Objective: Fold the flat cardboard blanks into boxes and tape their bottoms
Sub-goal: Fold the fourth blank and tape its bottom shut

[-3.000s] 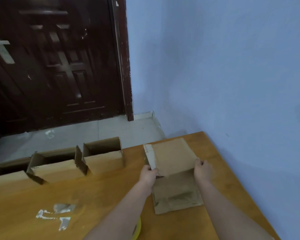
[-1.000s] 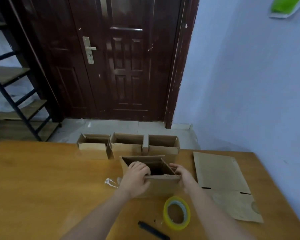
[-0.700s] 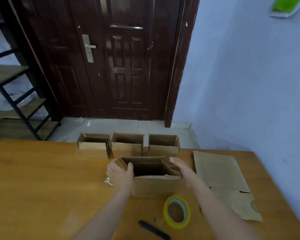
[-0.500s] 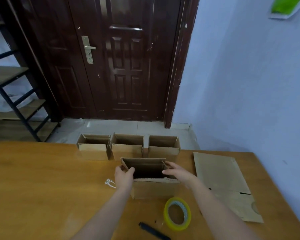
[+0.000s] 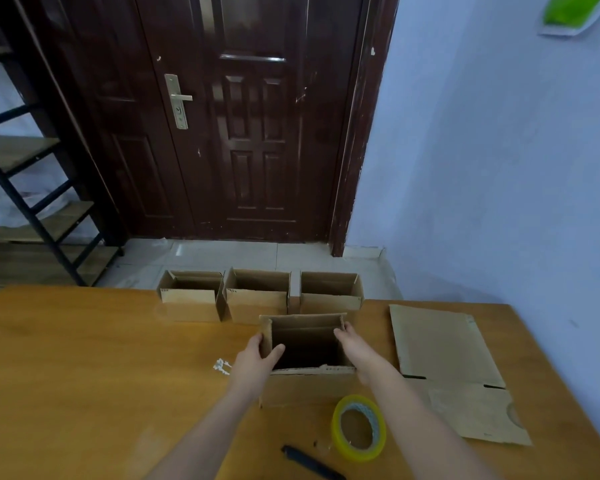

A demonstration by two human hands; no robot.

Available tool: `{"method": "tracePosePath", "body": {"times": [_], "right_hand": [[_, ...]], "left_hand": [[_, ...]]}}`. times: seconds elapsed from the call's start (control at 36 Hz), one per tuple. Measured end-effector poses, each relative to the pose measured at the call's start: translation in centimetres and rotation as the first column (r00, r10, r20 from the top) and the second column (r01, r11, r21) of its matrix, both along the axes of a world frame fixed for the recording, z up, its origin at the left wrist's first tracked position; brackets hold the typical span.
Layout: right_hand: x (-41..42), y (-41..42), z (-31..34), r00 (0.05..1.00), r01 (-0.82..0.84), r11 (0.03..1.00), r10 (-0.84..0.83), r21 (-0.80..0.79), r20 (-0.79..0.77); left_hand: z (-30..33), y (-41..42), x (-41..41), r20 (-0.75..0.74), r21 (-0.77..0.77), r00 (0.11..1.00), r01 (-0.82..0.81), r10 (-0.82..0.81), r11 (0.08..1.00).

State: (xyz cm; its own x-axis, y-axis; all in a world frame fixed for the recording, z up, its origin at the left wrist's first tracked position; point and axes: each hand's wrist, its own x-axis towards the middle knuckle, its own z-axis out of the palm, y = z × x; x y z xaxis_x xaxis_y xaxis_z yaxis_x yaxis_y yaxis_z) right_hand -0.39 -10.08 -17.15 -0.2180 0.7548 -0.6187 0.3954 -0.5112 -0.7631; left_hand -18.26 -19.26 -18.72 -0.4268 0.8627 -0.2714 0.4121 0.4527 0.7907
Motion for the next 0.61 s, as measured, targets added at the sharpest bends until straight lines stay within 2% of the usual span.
{"method": "tracePosePath", "body": {"times": [0.11,0.17,0.22,0.36,0.44,0.61], "right_hand": [[0.7,0.2,-0.7,0.989,0.085,0.988,-0.099,-0.126,-0.11],[1.2,0.2,-0.8,0.974,0.129,0.981,-0.152,-0.142,-0.168],[1.5,0.1,-0.7,0.973,0.116,0.985,-0.138,-0.127,-0.182],[1.2,-0.6,-0.2,0.999,-0.018,0.999,0.016,-0.045,-0.046],[0.6,-0.8,-0.1,0.998,-0.047,0.999,0.046,0.026,0.036],[0.0,-0.5,-0.4,0.998,-0.004,0.996,-0.001,0.087,0.059]], "left_hand": [[0.0,-0.2,-0.4,0.022,0.039,0.999,0.031,-0.032,0.999],[0.0,-0.3,-0.5,0.007,0.058,0.998,0.054,-0.055,0.997],[0.1,-0.3,-0.6,0.012,0.066,0.995,0.096,-0.097,0.993],[-0.4,0.1,-1.2,-0.137,-0.054,0.963,0.227,-0.233,0.972],[-0.2,0.2,-1.8,-0.137,-0.124,0.941,0.293,-0.309,0.948],[2.1,0.2,-2.3,-0.071,-0.263,0.862,0.469,-0.502,0.843]]}}
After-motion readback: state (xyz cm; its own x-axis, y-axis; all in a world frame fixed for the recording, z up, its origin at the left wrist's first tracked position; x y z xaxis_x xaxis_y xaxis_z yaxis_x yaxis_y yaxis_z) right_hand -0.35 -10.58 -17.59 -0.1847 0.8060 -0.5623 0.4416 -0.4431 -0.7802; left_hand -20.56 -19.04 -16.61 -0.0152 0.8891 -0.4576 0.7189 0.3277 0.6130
